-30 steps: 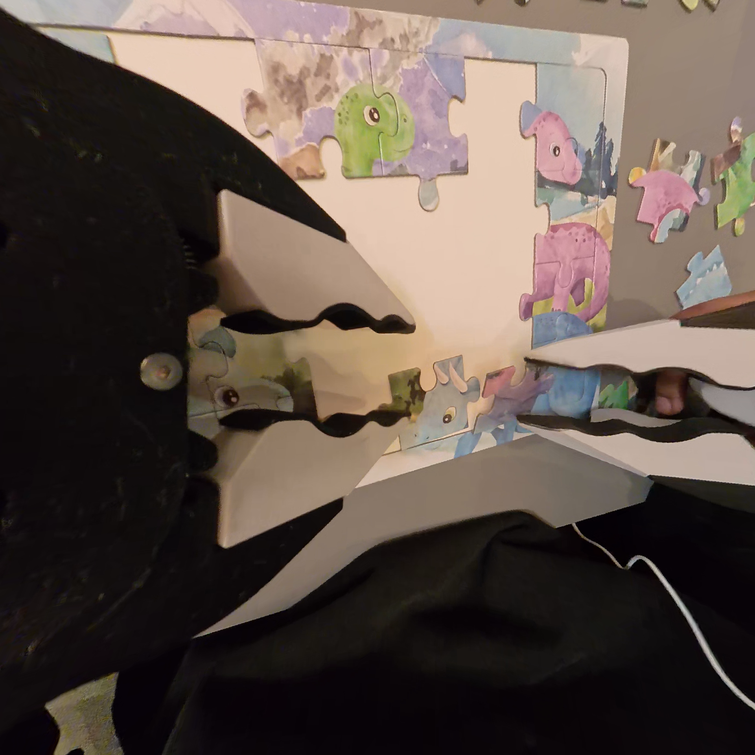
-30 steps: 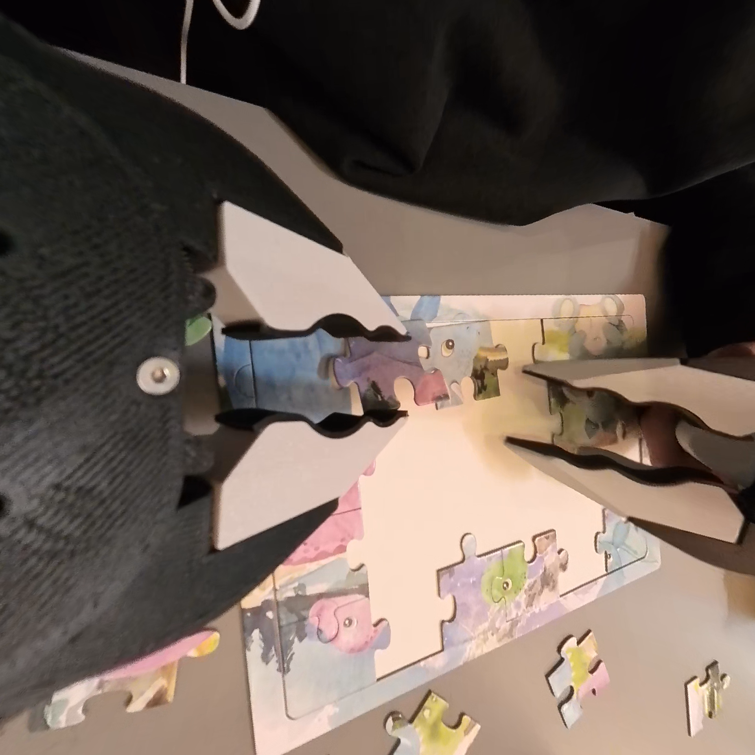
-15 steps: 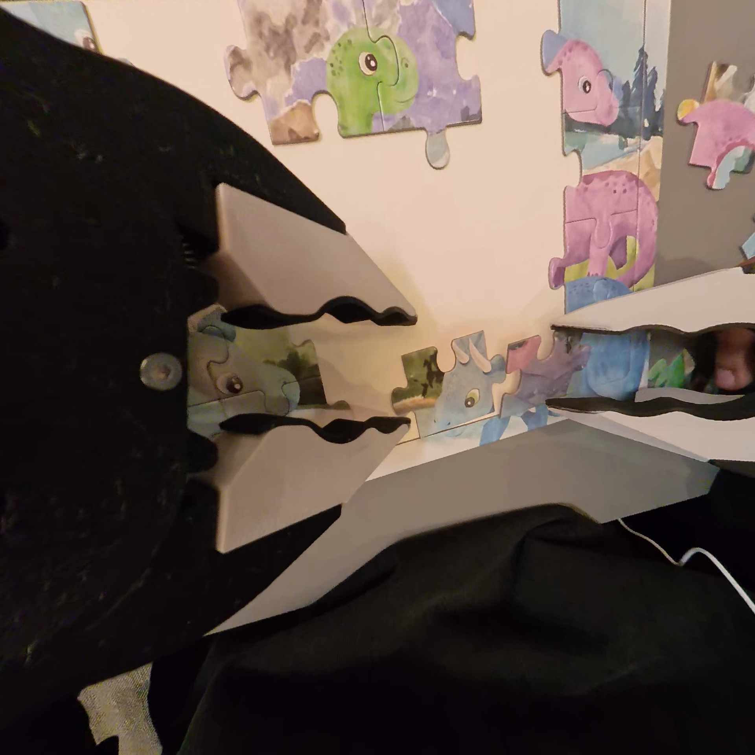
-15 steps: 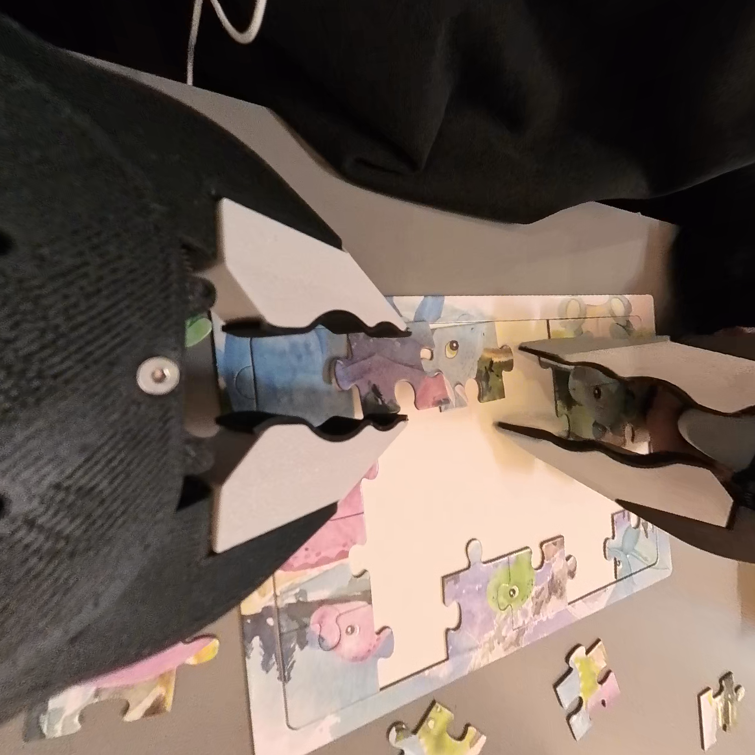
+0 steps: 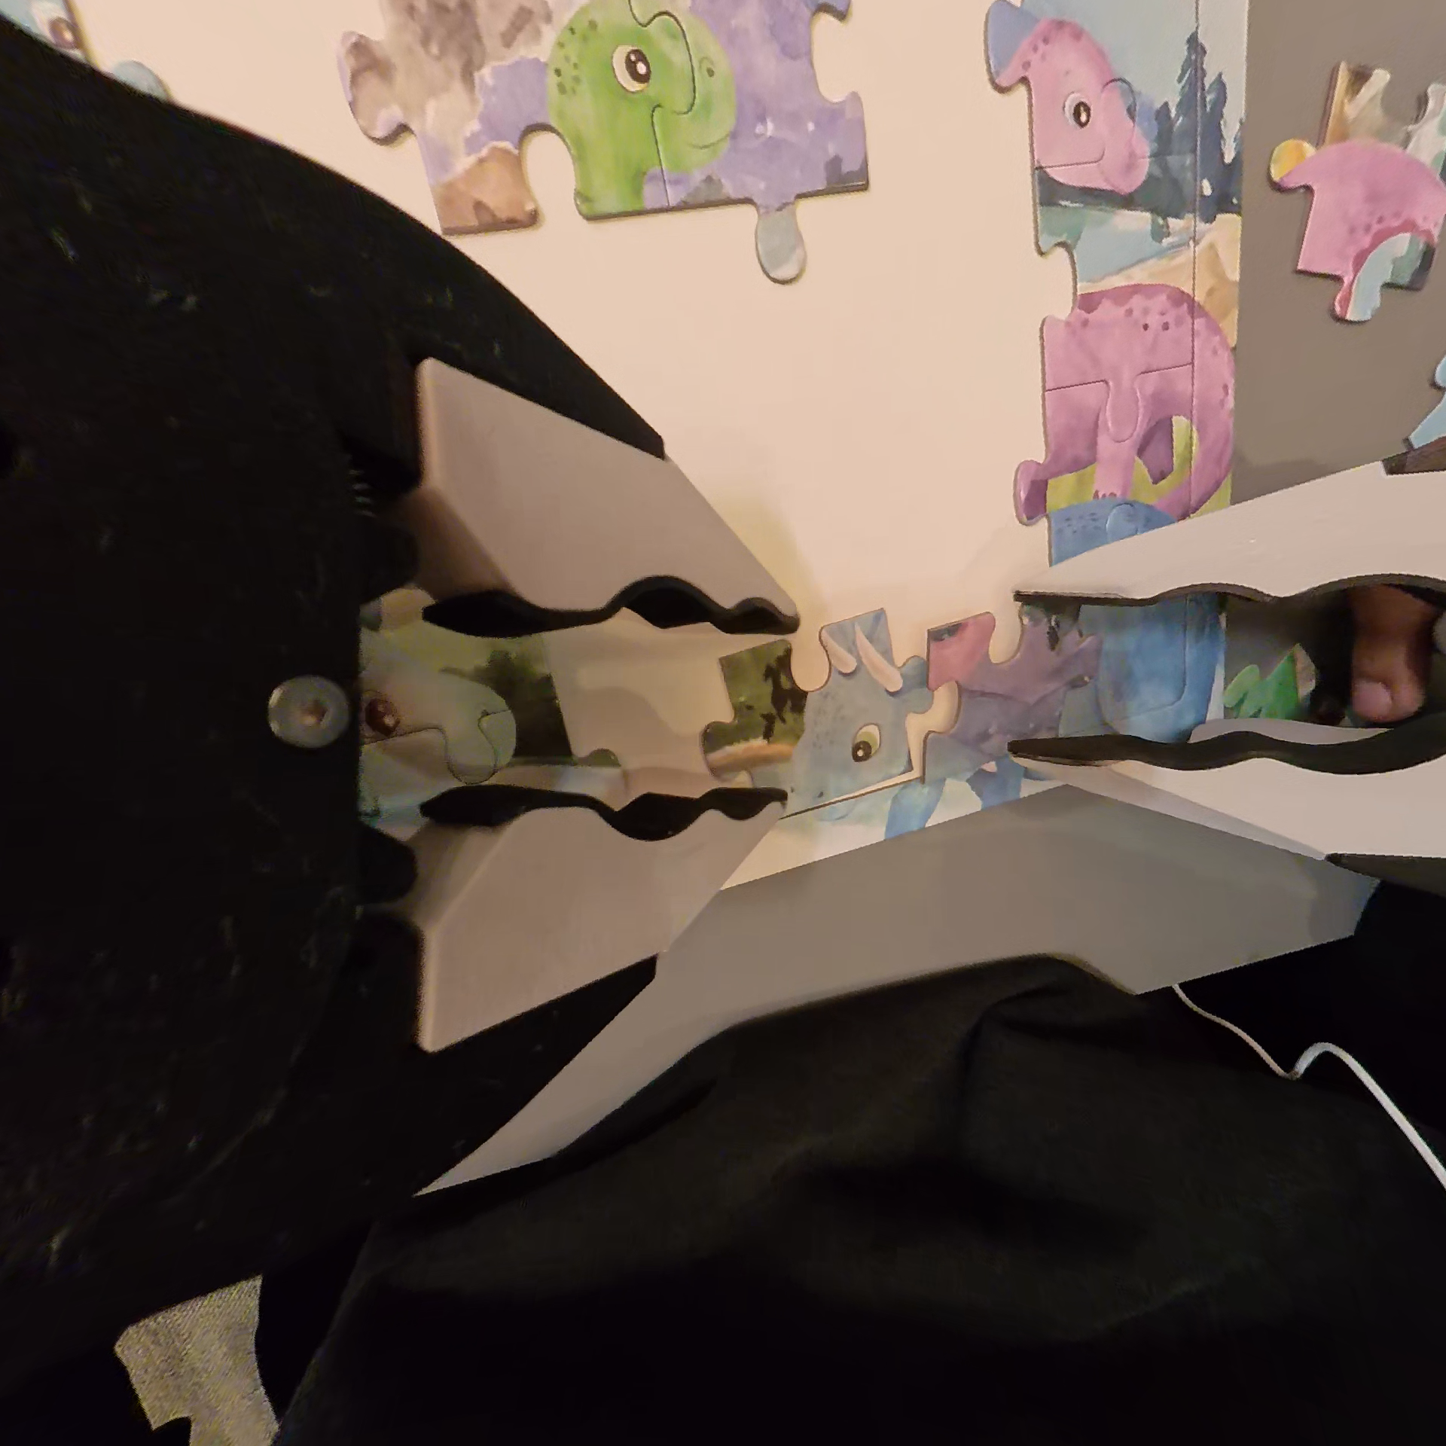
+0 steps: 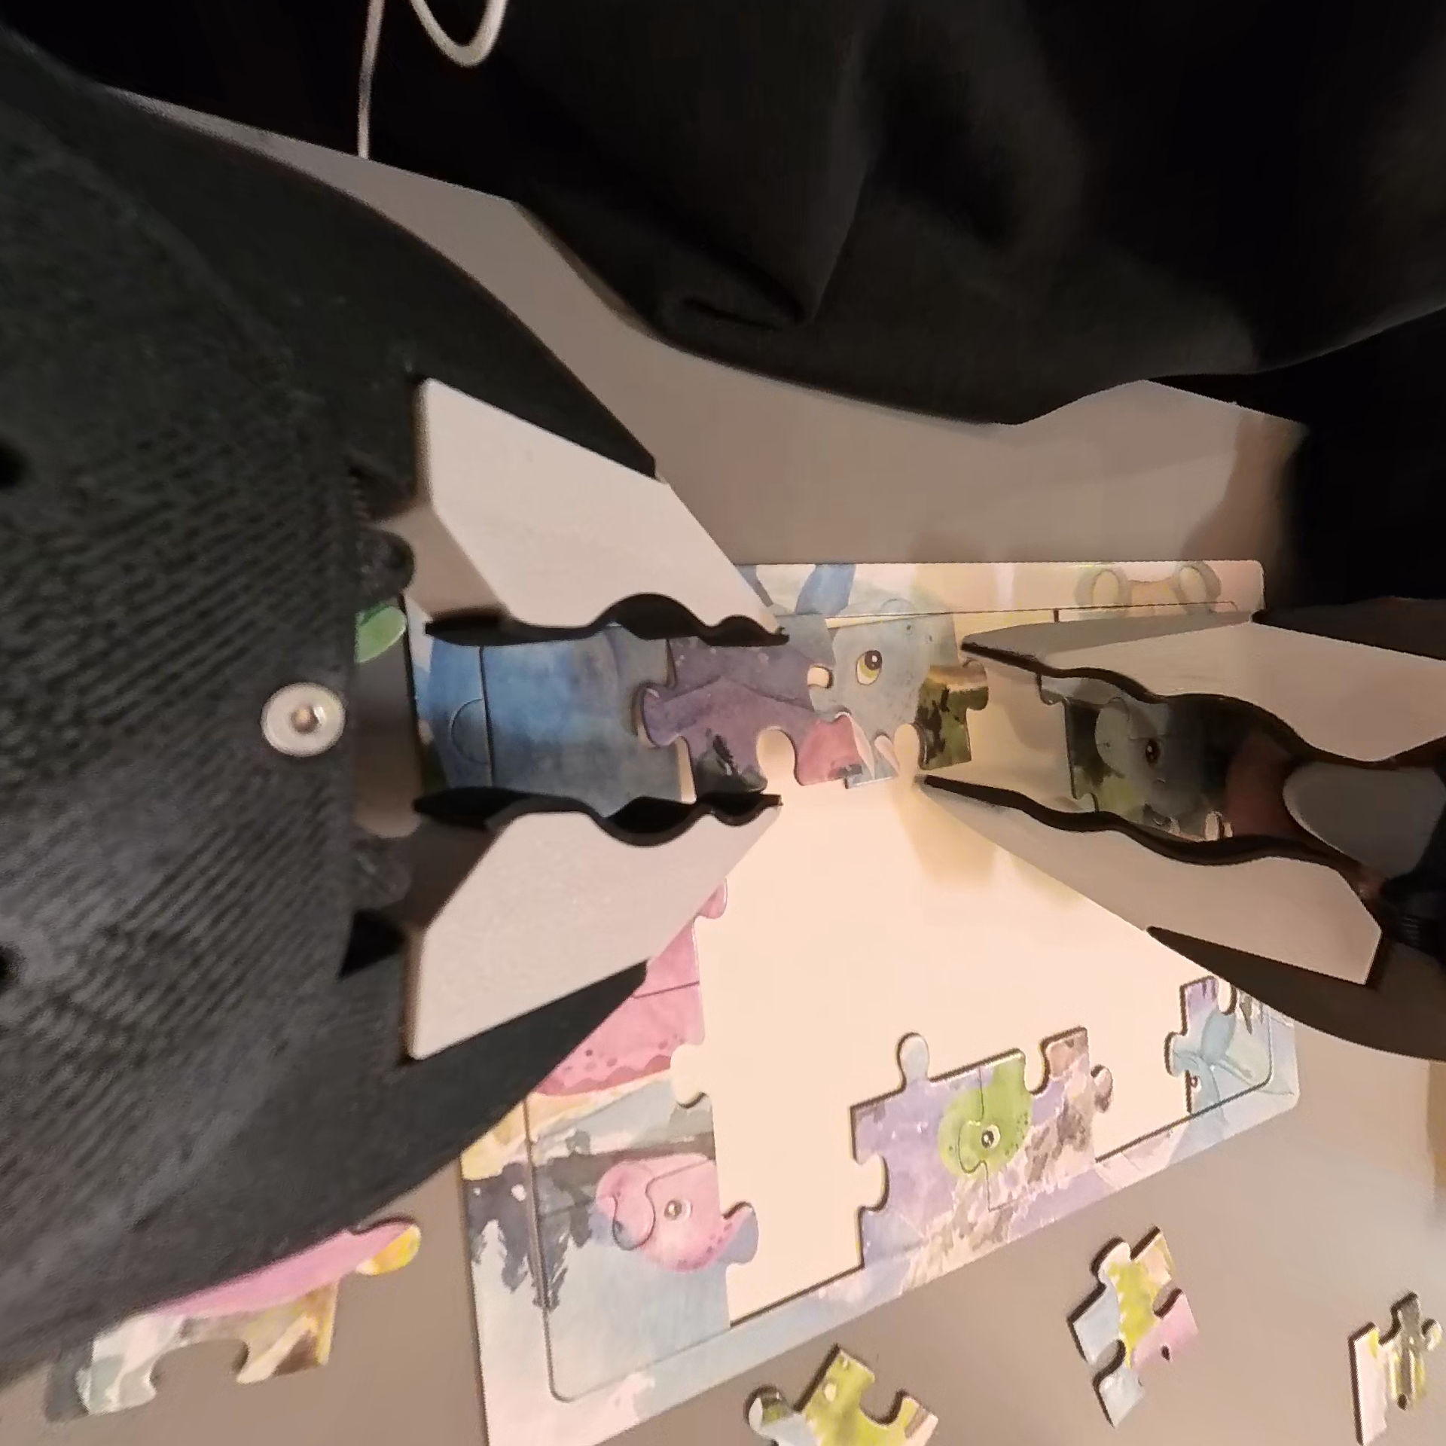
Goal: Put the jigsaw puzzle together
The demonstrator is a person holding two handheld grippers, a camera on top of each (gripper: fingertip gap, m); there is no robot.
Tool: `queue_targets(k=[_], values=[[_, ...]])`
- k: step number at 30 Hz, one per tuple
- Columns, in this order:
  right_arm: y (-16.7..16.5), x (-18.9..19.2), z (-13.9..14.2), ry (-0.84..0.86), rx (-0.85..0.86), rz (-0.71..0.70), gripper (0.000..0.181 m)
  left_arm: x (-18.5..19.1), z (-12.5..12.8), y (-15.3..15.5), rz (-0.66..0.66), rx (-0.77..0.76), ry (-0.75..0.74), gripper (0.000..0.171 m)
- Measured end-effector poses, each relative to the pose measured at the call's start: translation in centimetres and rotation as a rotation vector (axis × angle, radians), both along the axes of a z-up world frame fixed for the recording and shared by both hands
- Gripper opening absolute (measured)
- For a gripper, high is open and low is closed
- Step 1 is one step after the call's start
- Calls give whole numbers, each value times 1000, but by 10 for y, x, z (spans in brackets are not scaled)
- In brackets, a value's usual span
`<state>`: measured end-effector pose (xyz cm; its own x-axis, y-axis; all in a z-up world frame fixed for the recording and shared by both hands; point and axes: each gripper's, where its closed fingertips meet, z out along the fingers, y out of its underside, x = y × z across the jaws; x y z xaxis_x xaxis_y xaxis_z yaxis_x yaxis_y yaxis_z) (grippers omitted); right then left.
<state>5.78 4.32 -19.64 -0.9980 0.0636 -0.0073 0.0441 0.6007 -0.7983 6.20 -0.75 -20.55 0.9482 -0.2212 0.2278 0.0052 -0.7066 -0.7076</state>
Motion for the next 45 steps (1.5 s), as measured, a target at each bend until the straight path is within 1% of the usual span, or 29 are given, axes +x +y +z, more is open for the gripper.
queue_targets(k=[8,21,30,34,36,38,41,43,45], values=[[0,0,0,-1,-1,0,36,0,-1,4,7,-3,23,33],[0,0,0,-3,0,0,36,9,-1,13,-15,1,37,34],[0,0,-1,0,2,1,36,4,10,13,0,69,29,34],[0,0,-1,0,2,1,36,-3,14,16,34,92,51,33],[0,0,0,3,0,2,36,-12,19,21,102,114,63,33],[0,0,1,10,-4,3,35,-20,25,27,181,135,13,33],[0,0,5,23,-19,5,33,-21,32,38,290,147,-194,37],[0,0,7,28,-29,7,31,-12,40,46,299,174,-346,39],[0,1,8,33,-34,8,30,-6,47,52,307,198,-424,38]])
